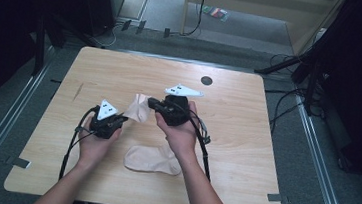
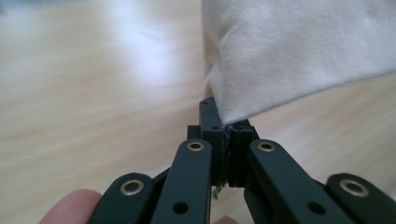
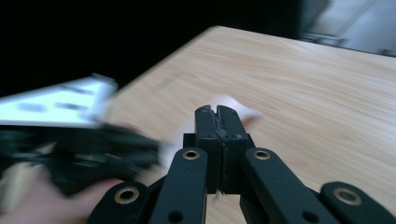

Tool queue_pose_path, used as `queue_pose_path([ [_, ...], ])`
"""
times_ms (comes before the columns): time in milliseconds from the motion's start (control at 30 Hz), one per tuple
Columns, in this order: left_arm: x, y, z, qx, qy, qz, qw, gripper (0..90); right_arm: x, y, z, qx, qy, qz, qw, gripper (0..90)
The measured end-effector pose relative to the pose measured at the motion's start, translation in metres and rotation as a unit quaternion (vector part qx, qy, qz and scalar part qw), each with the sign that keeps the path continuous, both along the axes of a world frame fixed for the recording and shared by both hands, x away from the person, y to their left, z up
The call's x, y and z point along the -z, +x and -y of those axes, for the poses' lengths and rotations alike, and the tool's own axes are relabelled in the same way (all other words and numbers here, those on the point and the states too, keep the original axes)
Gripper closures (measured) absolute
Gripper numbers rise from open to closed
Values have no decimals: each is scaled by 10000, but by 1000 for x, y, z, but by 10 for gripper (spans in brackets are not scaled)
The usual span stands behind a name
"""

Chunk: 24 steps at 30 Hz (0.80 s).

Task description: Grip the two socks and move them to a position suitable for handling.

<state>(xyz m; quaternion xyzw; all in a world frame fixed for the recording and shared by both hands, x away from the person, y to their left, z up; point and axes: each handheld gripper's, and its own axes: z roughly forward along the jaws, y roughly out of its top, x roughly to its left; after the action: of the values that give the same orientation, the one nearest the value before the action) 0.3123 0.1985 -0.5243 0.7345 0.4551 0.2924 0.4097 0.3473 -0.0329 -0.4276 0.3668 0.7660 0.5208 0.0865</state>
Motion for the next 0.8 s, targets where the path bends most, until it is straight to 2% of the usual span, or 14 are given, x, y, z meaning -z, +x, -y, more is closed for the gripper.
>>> queue_pose_path([
  [33,-2,-3,1,-73,199,155,9997,900,5,2,4,113,-109,-15,9999,900],
  [100,-3,-7,6,-156,685,345,9969,900,17,8,11,225,-235,-139,9994,900],
  [167,3,-6,14,-37,1113,251,9935,900,30,11,15,324,-426,-212,9983,900],
  [200,9,-4,19,72,1241,110,9922,900,36,13,17,360,-512,-241,9977,900],
  [267,16,-2,25,270,1346,-53,9905,895,49,16,21,447,-644,-339,9963,900],
  [300,19,-2,28,391,1320,-127,9904,886,55,18,23,474,-708,-372,9957,900],
  [367,22,-3,30,528,1271,-94,9904,877,64,20,28,501,-874,-399,9941,900],
  [467,22,-3,29,856,957,-136,9916,808,73,26,39,547,-1134,-448,9910,900],
  [533,24,-4,29,997,1021,-178,9896,768,75,29,45,557,-1203,-455,9901,900],
  [633,26,-4,24,1000,686,-321,9921,758,78,33,54,512,-1437,-398,9875,900],
  [700,25,-3,17,924,292,-354,9947,718,80,34,56,426,-1573,-388,9859,900],
  [733,24,-2,13,879,142,-379,9953,698,81,35,58,457,-1658,-298,9847,892],
  [767,22,-1,9,836,57,-383,9958,674,81,35,59,556,-1700,-236,9836,855],
  [800,21,0,6,795,-42,-380,9961,644,82,35,61,681,-1658,-200,9836,728],
])
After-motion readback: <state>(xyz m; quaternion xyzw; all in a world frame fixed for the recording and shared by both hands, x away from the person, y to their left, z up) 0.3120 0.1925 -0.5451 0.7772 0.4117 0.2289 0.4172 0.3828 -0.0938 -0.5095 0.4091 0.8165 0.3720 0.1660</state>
